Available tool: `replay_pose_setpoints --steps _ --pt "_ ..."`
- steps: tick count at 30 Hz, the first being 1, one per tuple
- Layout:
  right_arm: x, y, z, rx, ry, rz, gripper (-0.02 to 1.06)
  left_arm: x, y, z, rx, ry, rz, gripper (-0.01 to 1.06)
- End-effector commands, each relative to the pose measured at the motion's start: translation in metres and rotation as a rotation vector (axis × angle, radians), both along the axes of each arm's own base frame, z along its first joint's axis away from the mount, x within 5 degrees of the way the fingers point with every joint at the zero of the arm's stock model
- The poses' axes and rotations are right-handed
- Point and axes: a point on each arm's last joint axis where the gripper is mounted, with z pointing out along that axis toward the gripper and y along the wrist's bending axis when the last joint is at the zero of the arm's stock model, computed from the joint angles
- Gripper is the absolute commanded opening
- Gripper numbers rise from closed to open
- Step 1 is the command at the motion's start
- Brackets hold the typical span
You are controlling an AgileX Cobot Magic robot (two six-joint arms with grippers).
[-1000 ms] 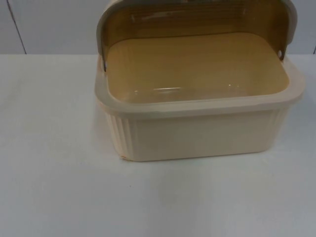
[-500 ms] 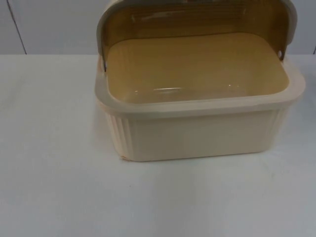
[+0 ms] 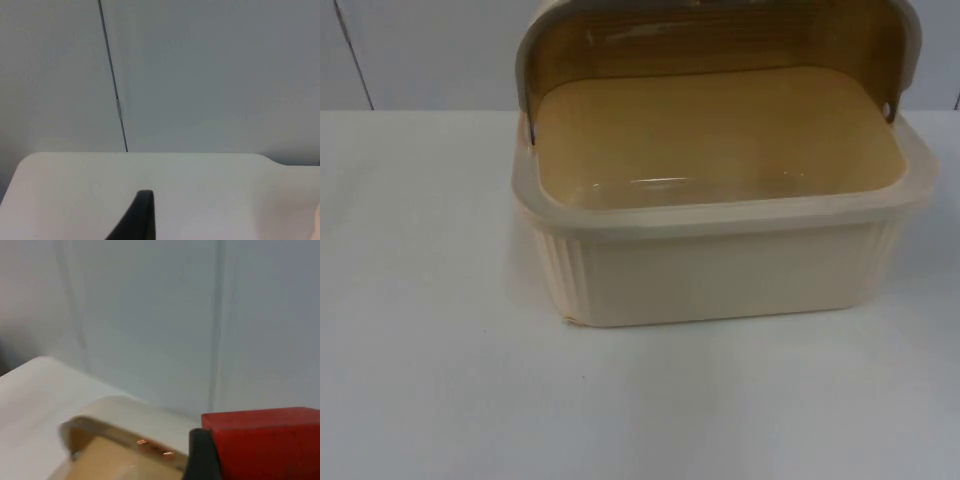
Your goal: Open the box lid with the left hand, place the block into the box with the right hand, then close the box lid with the left hand.
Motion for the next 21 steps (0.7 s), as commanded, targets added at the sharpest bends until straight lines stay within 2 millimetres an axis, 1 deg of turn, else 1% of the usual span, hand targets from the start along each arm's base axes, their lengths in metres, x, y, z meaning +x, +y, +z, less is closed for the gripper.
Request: replay_pose_setpoints --steps 1,2,3,4,5,7,8,9,12,13,14,15,18,19,20,21 --pt "-0.005 0.010 -0.004 -0.032 -0.011 0.036 0.00 -0.003 0.001 0.003 -0.018 -0.012 0.006 1.05" --pt "-0.007 0.017 -0.011 -0.059 -0.011 0.061 0.00 -0.003 0.001 0.003 -0.018 -0.012 0.006 1.05" --pt "-0.009 0.026 -0.022 -0.081 -0.004 0.075 0.00 -0.003 0.001 0.003 -0.018 -0.012 0.006 1.05" --pt "-0.009 0.026 -0.022 -0.081 -0.004 0.075 0.00 -0.003 0.001 0.003 -0.018 -0.012 0.006 1.05" --pt "-0.010 0.032 -0.029 -0.058 -0.003 0.071 0.00 -0.003 0.001 0.003 -0.018 -0.012 0.006 1.05" --pt "-0.009 0.041 -0.050 -0.008 0.015 0.051 0.00 -0.003 0.001 0.003 -0.018 -0.012 0.006 1.05" --pt "-0.009 0.041 -0.050 -0.008 0.015 0.051 0.00 -0.003 0.001 0.003 -0.018 -0.012 0.006 1.05" --pt "-0.009 0.045 -0.060 0.012 0.013 0.038 0.00 -0.003 0.001 0.003 -0.018 -0.012 0.006 1.05" --pt "-0.002 0.057 -0.093 0.063 0.053 -0.006 0.00 -0.003 0.001 0.003 -0.020 -0.012 0.007 1.05" --pt "-0.002 0.057 -0.093 0.063 0.053 -0.006 0.00 -0.003 0.001 0.003 -0.020 -0.012 0.007 1.05" --pt "0.000 0.063 -0.101 0.065 0.065 -0.007 0.00 -0.003 0.001 0.003 -0.020 -0.012 0.007 1.05" --pt "0.005 0.072 -0.113 0.074 0.102 -0.010 0.00 -0.003 0.001 0.003 -0.020 -0.012 0.007 1.05" --pt "0.018 0.079 -0.129 0.139 0.185 -0.066 0.00 -0.003 0.001 0.003 -0.020 -0.012 0.007 1.05" --pt "0.024 0.082 -0.135 0.135 0.195 -0.081 0.00 -0.003 0.001 0.003 -0.020 -0.012 0.007 1.05" --pt "0.024 0.082 -0.135 0.135 0.195 -0.081 0.00 -0.003 0.001 0.003 -0.020 -0.012 0.007 1.05" --pt "0.030 0.086 -0.141 0.107 0.199 -0.081 0.00 -0.003 0.001 0.003 -0.020 -0.012 0.007 1.05"
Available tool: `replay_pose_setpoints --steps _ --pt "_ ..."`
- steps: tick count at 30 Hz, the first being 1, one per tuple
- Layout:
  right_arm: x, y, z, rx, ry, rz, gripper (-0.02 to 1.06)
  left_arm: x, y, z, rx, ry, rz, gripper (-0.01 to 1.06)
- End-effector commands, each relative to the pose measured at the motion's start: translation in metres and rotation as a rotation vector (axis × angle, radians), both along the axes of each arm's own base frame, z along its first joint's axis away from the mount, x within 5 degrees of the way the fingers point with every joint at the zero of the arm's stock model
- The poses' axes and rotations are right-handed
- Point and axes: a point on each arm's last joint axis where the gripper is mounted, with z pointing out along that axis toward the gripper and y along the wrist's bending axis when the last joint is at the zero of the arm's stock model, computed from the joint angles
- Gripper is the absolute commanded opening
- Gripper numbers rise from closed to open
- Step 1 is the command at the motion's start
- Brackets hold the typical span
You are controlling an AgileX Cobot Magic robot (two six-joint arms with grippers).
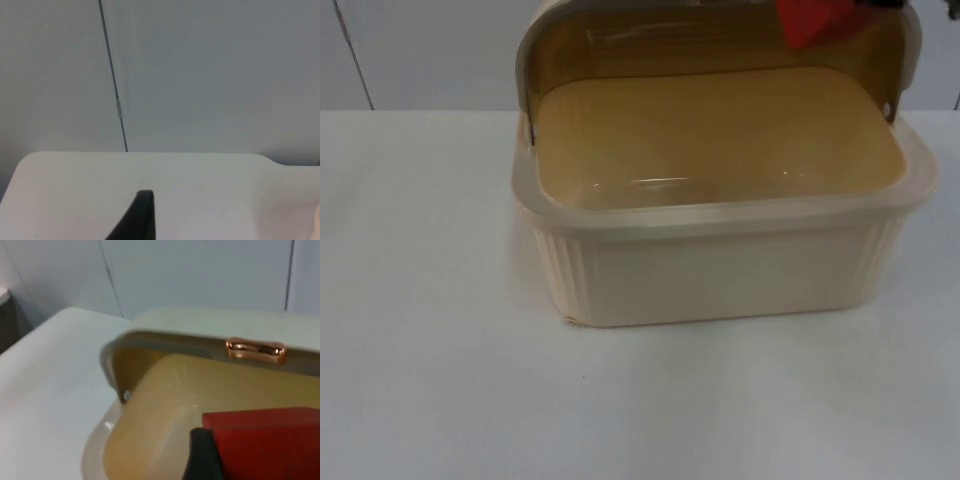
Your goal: Open the box lid with the left hand, place the block into the box with the right hand, then close the box lid with the left hand.
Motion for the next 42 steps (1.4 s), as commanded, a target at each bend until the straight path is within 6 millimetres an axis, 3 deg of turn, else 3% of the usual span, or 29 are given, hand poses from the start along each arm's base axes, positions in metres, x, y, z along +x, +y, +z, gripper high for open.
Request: replay_pose_setpoints --steps 1,4,9,12,20,30,32,38,42 --pt "0.008 0.004 -0.003 -0.017 -0.024 -0.014 0.00 -0.003 0.001 0.003 -0.018 -0.012 0.006 1.05" --pt "0.020 0.011 -0.017 -0.080 -0.026 -0.007 0.04 -0.003 0.001 0.003 -0.018 -0.012 0.006 1.05" --pt "0.040 0.023 -0.044 -0.179 0.005 0.018 0.22 -0.003 0.001 0.003 -0.018 -0.010 0.007 1.05" --pt "0.049 0.029 -0.054 -0.217 -0.003 0.023 0.26 -0.003 0.001 0.003 -0.018 -0.010 0.007 1.05" --pt "0.077 0.029 -0.084 -0.275 -0.105 -0.115 0.27 -0.003 0.001 0.003 -0.018 -0.010 0.007 1.05" --pt "0.092 0.032 -0.111 -0.297 -0.129 -0.185 0.29 -0.003 0.001 0.003 -0.018 -0.010 0.007 1.05" --pt "0.094 0.033 -0.111 -0.295 -0.126 -0.181 0.34 -0.003 0.001 0.003 -0.018 -0.010 0.007 1.05" --pt "0.104 0.044 -0.094 -0.247 -0.149 -0.168 0.84 -0.004 0.001 0.000 -0.017 0.015 0.011 1.05" --pt "0.104 0.048 -0.092 -0.257 -0.146 -0.129 0.91 -0.004 0.001 0.000 -0.017 0.015 0.011 1.05"
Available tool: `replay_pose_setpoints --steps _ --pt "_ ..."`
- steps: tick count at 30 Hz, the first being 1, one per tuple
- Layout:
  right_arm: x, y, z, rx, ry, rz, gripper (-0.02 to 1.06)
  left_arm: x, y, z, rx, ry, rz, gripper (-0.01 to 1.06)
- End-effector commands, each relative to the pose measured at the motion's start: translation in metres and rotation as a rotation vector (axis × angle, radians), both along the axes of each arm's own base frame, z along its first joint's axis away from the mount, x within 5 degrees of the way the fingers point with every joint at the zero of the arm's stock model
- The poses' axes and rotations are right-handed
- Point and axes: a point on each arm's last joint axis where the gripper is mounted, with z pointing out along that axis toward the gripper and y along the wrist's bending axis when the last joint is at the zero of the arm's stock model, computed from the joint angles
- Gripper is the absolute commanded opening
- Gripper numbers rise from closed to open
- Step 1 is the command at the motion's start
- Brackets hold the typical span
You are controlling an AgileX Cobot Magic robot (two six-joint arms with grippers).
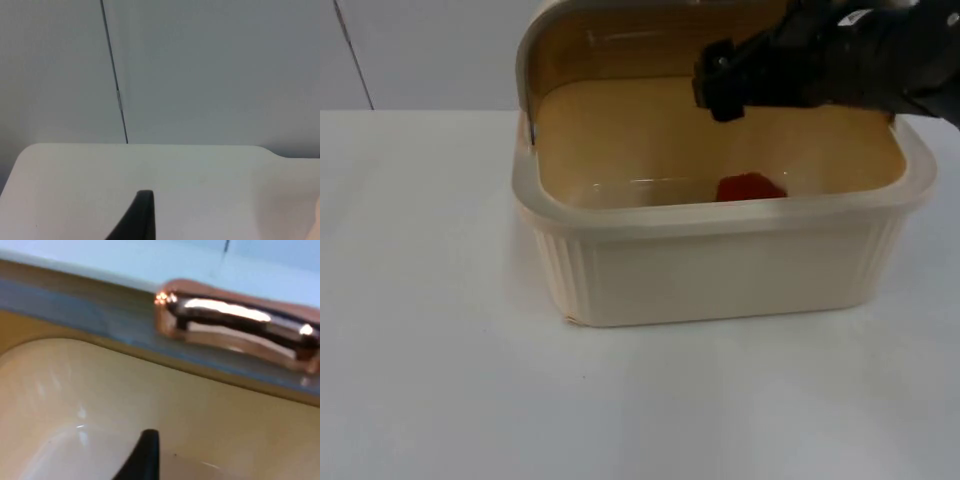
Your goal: Open the box lid with the left hand, place the block into the box with the right hand, then close the box lid with the left hand.
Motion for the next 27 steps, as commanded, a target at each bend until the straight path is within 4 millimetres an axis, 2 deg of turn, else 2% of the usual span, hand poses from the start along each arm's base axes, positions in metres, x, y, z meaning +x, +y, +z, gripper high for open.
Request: replay_pose_setpoints --steps 1,7,15,18,22,26,27 --pt "-0.001 0.003 0.003 -0.009 0.001 0.030 0.91 -0.003 0.001 0.002 -0.016 -0.006 0.007 1.05" --pt "-0.005 0.005 0.003 -0.009 0.055 0.065 0.91 -0.003 0.001 0.002 -0.016 -0.006 0.007 1.05" --pt "-0.033 0.011 0.022 0.007 0.273 0.245 0.91 -0.003 0.001 0.002 -0.014 -0.006 0.007 1.05" --pt "-0.049 0.010 0.034 0.029 0.374 0.318 0.90 -0.003 0.001 0.002 -0.014 -0.006 0.007 1.05" --pt "-0.063 0.002 0.041 0.023 0.420 0.327 0.90 -0.003 0.001 0.002 -0.014 -0.006 0.007 1.05" --pt "-0.084 -0.021 0.046 -0.061 0.401 0.285 0.85 -0.003 0.001 0.002 -0.014 -0.005 0.008 1.05" --pt "-0.084 -0.021 0.046 -0.061 0.401 0.285 0.85 -0.003 0.001 0.002 -0.014 -0.005 0.008 1.05"
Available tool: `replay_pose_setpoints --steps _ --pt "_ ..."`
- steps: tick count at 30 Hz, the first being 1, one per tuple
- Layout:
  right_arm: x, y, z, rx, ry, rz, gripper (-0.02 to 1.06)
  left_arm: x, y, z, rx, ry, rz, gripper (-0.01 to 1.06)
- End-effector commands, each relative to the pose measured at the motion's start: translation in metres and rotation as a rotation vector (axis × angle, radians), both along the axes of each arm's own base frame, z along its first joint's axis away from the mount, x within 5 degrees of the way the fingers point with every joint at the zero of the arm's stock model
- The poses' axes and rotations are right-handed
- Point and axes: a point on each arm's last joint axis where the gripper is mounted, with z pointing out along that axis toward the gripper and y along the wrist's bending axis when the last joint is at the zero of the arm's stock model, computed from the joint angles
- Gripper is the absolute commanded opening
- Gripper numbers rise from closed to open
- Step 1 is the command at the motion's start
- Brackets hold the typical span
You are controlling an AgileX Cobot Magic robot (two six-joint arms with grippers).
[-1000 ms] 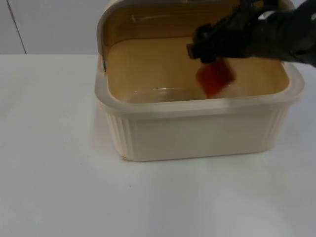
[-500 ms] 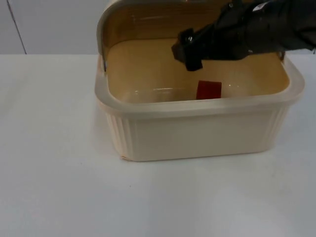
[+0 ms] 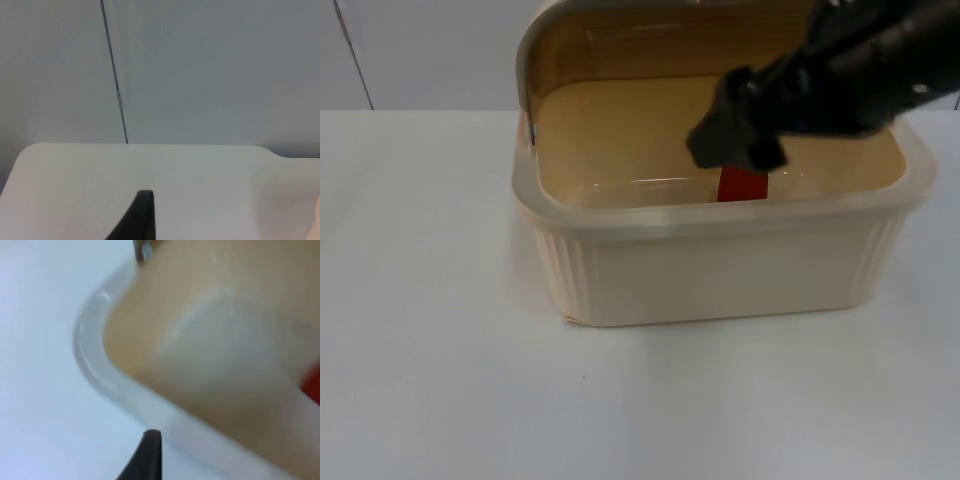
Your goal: Open the box lid with the left hand, place the block into the box with the right hand, then close the box lid with the left hand.
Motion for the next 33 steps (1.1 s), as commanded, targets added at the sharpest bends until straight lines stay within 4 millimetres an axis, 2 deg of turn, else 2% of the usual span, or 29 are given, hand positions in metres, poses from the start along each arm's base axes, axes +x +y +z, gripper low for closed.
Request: replay_pose_setpoints --steps 1,5,6,11,12,13,16,17,20,22,23,26,33 --pt "-0.013 -0.012 0.005 -0.039 -0.016 -0.017 0.85 -0.003 0.001 0.002 -0.014 -0.006 0.007 1.05" --pt "-0.039 -0.042 0.025 0.020 -0.037 -0.101 0.85 -0.003 0.001 0.002 -0.014 -0.006 0.007 1.05" --pt "-0.039 -0.042 0.025 0.020 -0.037 -0.101 0.85 -0.003 0.001 0.002 -0.014 -0.006 0.007 1.05" --pt "-0.063 -0.097 0.077 0.121 -0.158 -0.248 0.85 -0.003 0.001 0.002 -0.017 -0.008 0.007 1.05" --pt "-0.063 -0.097 0.077 0.121 -0.158 -0.248 0.85 -0.003 0.001 0.002 -0.017 -0.008 0.007 1.05" --pt "-0.069 -0.119 0.092 0.118 -0.220 -0.308 0.85 -0.003 0.001 0.002 -0.017 -0.008 0.007 1.05" --pt "-0.082 -0.164 0.116 0.047 -0.244 -0.473 0.86 -0.003 0.001 0.002 -0.017 -0.008 0.007 1.05" --pt "-0.082 -0.164 0.116 0.047 -0.244 -0.473 0.86 -0.003 0.001 0.002 -0.017 -0.008 0.007 1.05" --pt "-0.095 -0.202 0.139 -0.004 -0.294 -0.630 0.90 -0.003 0.001 0.003 -0.017 -0.015 0.006 1.05" --pt "-0.105 -0.219 0.156 -0.004 -0.354 -0.727 0.94 -0.003 0.001 0.003 -0.017 -0.015 0.006 1.05" --pt "-0.105 -0.219 0.156 -0.004 -0.354 -0.727 0.94 -0.003 0.001 0.003 -0.017 -0.015 0.006 1.05" --pt "-0.117 -0.229 0.174 -0.014 -0.428 -0.788 0.94 -0.003 0.001 0.003 -0.024 -0.014 0.007 1.05" --pt "-0.119 -0.238 0.175 0.070 -0.419 -0.935 0.94 -0.003 0.000 0.003 -0.045 -0.013 0.008 1.05"
